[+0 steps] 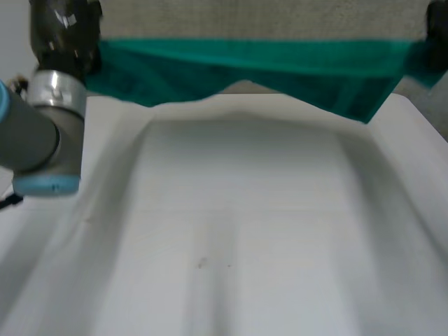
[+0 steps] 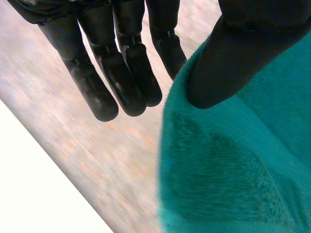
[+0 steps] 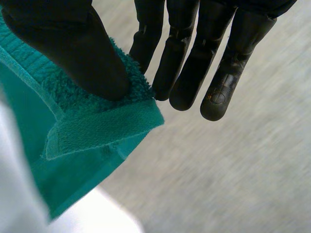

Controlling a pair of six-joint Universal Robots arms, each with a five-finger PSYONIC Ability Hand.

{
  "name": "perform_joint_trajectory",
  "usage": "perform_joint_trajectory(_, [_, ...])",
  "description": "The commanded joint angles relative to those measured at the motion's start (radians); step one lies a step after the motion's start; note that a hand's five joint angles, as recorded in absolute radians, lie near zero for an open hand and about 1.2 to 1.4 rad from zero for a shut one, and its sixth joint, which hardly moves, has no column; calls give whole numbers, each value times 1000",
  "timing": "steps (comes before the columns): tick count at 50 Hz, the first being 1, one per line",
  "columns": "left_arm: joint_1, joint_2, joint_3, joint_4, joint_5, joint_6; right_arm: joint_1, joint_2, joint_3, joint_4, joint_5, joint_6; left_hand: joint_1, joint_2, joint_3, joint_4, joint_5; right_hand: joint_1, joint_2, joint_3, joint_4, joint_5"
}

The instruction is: Fold the towel.

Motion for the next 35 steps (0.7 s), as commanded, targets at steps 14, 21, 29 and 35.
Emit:
perform_joint_trajectory(14, [-3,-23,-478,-118,4,1,-12,218,203,243,-1,-204,262,199,204,202,253,424,219,211,204,232])
perform_joint_trajectory(21, [23,141,-570,-510,6,125,-30,95,354,429,12,-542,262,199,204,202,253,424,219,211,204,232])
perform_joint_trajectory(29, [-6,274,-601,-598,47,198,-87,47,421,438,10,-664,262,199,204,202,253,424,219,211,204,232])
perform_joint_trajectory(35, [-20,163,-504,-416,90,204,-83,122,335,352,12,-561,262,199,204,202,253,424,219,211,204,232])
